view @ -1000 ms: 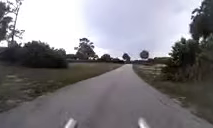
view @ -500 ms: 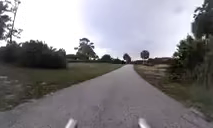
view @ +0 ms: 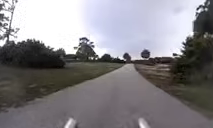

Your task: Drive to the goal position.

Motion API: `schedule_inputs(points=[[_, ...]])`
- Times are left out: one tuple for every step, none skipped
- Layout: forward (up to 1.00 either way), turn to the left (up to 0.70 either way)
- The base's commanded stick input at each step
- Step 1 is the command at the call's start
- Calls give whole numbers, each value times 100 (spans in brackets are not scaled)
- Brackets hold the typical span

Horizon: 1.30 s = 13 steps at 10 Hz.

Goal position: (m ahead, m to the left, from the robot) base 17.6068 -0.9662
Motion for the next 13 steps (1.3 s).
schedule_inputs(points=[[100,-40],[100,-40],[100,-40],[100,-40],[100,-34],[100,0],[100,0],[100,0],[100,0],[100,0],[100,0],[100,0],[100,-5]])
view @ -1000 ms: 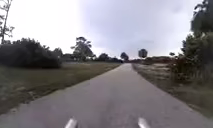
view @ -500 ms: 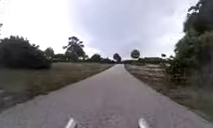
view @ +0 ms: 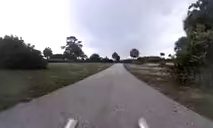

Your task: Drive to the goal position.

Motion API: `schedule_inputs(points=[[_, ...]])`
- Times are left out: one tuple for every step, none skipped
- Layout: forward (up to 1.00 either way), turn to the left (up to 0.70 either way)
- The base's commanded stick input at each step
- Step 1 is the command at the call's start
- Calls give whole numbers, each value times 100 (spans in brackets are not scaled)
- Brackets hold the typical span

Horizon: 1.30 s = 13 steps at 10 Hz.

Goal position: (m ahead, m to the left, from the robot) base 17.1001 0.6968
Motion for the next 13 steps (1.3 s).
schedule_inputs(points=[[100,-32],[100,-1],[100,0],[100,0],[100,0],[100,0],[100,0],[100,0],[100,0],[100,0],[100,0],[100,0],[100,0]])
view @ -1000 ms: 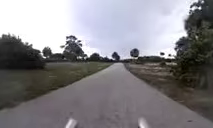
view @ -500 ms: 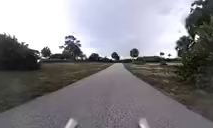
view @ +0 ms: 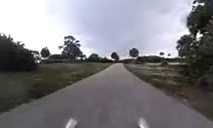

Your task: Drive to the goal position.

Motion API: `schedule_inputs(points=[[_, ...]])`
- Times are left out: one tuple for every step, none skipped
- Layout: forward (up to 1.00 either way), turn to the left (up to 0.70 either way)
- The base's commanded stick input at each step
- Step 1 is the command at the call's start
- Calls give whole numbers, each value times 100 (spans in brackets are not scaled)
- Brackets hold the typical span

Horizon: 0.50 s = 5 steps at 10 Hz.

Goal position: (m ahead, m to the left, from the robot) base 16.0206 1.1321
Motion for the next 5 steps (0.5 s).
schedule_inputs(points=[[100,0],[100,0],[100,0],[100,0],[100,0]])
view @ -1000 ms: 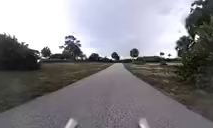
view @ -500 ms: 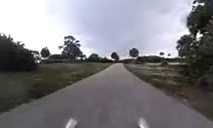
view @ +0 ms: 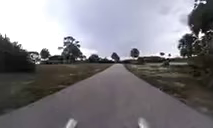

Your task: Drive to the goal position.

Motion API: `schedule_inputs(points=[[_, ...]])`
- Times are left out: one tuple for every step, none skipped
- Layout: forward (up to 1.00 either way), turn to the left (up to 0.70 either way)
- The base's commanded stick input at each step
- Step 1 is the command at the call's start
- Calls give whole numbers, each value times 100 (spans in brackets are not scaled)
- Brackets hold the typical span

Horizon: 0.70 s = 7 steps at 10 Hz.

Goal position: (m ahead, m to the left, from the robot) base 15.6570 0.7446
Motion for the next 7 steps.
schedule_inputs(points=[[100,0],[100,0],[100,0],[100,0],[100,0],[100,0],[100,0]])
